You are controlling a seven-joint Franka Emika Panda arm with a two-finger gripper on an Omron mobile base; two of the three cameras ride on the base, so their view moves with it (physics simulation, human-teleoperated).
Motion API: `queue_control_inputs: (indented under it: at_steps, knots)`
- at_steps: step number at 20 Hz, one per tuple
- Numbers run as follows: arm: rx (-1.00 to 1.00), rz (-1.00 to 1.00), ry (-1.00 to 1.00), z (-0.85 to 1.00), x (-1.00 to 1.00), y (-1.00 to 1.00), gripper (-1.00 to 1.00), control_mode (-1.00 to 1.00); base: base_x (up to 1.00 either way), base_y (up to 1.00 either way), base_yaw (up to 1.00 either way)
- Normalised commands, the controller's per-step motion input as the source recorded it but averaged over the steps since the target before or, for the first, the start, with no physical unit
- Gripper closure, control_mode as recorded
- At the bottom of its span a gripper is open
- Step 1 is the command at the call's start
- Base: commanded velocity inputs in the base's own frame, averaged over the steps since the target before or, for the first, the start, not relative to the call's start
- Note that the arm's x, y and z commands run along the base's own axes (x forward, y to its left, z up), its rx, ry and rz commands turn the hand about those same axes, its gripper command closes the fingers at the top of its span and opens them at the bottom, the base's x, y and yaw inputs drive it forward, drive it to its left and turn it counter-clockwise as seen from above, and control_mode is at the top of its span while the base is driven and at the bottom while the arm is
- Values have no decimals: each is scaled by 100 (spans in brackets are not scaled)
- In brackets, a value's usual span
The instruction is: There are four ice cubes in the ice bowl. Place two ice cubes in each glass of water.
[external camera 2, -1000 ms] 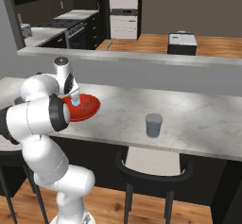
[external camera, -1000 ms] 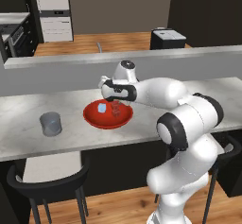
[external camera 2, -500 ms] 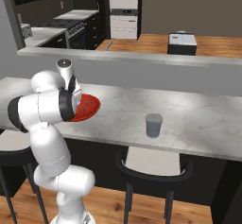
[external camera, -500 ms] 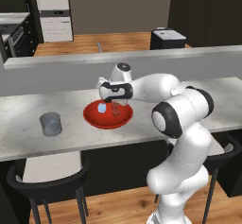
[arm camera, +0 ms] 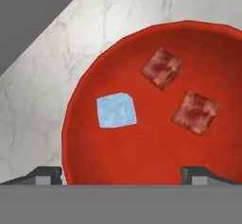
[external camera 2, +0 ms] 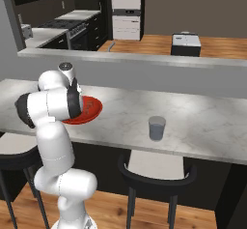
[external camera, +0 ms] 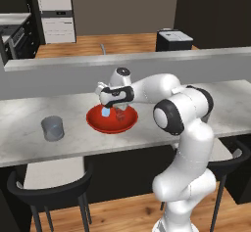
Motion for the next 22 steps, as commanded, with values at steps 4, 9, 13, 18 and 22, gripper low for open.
queue_control_inputs:
  at_steps: [4,9,13,18,22]
  knots:
    - [0,4,0,-14,37,0,-100,-100,0,0,0]
    - [0,4,1,-14,24,1,-100,-100,0,0,0]
    - [0,5,4,-15,13,8,-100,-100,0,0,0]
    - [0,6,5,-20,6,4,-100,-100,0,0,0]
    - [0,6,5,-27,0,0,-100,-100,0,0,0]
